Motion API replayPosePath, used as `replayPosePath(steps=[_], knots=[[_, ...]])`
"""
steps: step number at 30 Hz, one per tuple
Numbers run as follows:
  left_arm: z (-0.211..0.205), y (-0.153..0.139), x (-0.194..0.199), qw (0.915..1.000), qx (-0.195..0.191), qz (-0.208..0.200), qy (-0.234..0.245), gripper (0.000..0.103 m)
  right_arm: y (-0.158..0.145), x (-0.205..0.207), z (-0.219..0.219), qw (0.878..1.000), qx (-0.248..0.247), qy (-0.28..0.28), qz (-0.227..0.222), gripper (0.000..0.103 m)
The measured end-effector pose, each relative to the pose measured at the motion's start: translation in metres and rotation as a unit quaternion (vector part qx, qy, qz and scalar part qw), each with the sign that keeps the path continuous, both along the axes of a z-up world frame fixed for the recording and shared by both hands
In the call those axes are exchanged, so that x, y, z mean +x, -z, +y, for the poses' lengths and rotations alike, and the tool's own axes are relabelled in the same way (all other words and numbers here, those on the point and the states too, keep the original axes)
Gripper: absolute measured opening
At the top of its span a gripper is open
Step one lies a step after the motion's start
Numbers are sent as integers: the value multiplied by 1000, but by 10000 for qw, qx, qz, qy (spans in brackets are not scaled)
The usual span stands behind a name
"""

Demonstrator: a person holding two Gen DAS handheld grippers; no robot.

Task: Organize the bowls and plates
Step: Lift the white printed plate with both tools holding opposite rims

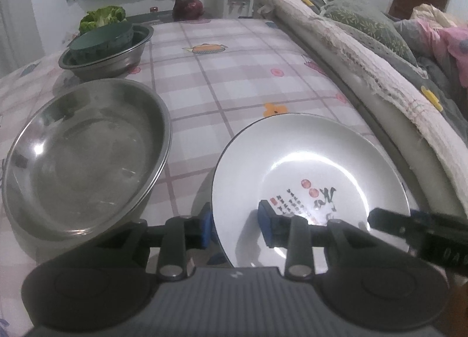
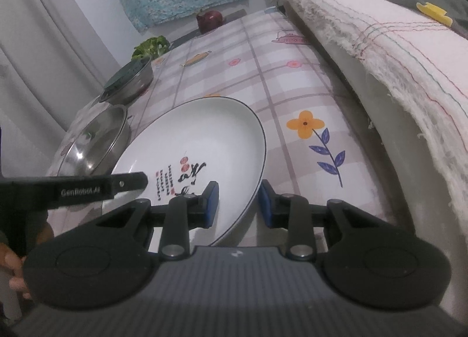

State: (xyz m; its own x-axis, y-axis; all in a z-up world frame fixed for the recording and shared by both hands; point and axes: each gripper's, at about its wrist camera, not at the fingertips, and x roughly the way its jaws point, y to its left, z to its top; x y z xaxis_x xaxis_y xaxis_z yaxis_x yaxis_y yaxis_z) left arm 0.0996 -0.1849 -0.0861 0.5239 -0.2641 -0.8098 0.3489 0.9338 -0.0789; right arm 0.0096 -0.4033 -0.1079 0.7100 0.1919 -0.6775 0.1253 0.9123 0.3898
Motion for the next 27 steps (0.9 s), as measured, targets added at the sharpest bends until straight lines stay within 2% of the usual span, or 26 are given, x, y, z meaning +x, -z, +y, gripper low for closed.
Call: replayPosePath(steps=[7,12,15,20,27], knots=[[-3,-6,-3,10000,-61,2,-43,32,-7,3,11,9986,-525,71,-86,30],[-6,-7,-2,9999,-120,34,-22,34,-15,11,2,9981,-531,133,-276,30],[-9,-2,-2,9999,-47,121,3,34,-9,16,-3,9985,-468,183,-197,30],[-12,-1,-7,10000,47,33,41,34,0,18,-5,9989,-377,237,-121,30],[-15,-1,-9,10000,95,12,11,34,-1,20,-1,9984,-531,203,-75,31]])
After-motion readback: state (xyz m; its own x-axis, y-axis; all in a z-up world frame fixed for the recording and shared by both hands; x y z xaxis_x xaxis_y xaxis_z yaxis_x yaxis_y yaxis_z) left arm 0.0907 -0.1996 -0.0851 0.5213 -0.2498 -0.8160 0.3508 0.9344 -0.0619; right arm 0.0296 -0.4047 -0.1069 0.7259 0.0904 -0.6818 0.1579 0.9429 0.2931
